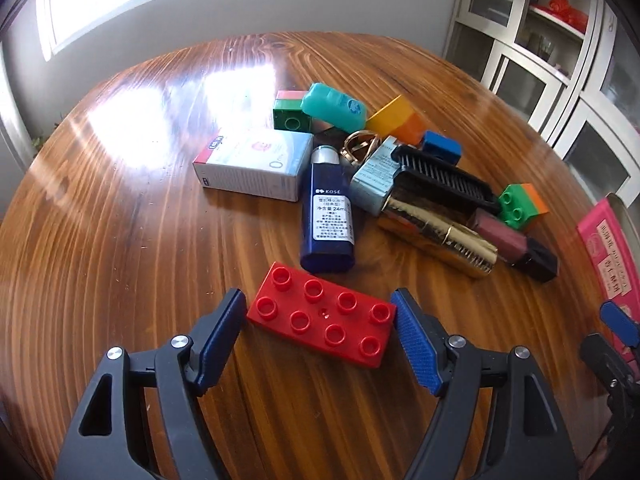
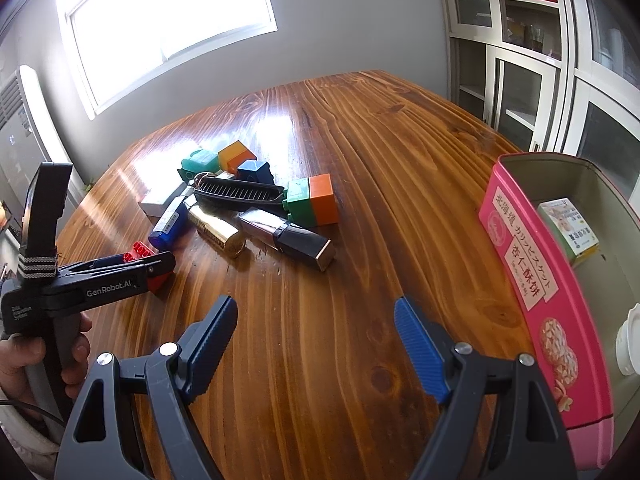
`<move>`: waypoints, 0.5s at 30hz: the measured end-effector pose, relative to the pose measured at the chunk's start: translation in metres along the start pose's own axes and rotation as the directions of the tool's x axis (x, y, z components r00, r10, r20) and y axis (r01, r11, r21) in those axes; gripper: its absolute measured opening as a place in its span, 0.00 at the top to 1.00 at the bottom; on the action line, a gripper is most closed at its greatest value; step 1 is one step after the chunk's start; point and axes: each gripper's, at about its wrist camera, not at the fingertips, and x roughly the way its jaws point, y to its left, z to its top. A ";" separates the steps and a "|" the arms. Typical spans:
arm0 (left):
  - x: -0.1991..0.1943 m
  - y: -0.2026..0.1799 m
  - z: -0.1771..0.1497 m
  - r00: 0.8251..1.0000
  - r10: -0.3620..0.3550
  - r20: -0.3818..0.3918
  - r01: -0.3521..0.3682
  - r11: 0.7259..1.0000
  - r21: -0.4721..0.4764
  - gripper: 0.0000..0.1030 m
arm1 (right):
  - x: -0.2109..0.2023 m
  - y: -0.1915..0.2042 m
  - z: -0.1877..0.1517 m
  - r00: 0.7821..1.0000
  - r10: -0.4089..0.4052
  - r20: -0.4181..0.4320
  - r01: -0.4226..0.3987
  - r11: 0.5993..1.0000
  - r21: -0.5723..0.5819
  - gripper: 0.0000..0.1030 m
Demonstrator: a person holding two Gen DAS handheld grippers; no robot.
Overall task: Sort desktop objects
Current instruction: 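Lower the left tool onto the red toy brick and close on it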
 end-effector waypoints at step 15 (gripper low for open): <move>-0.020 0.011 -0.008 0.996 -0.043 0.076 0.036 0.996 0.086 0.30 | 0.010 0.013 0.022 1.000 -0.019 0.019 0.021 0.997 -0.072 0.18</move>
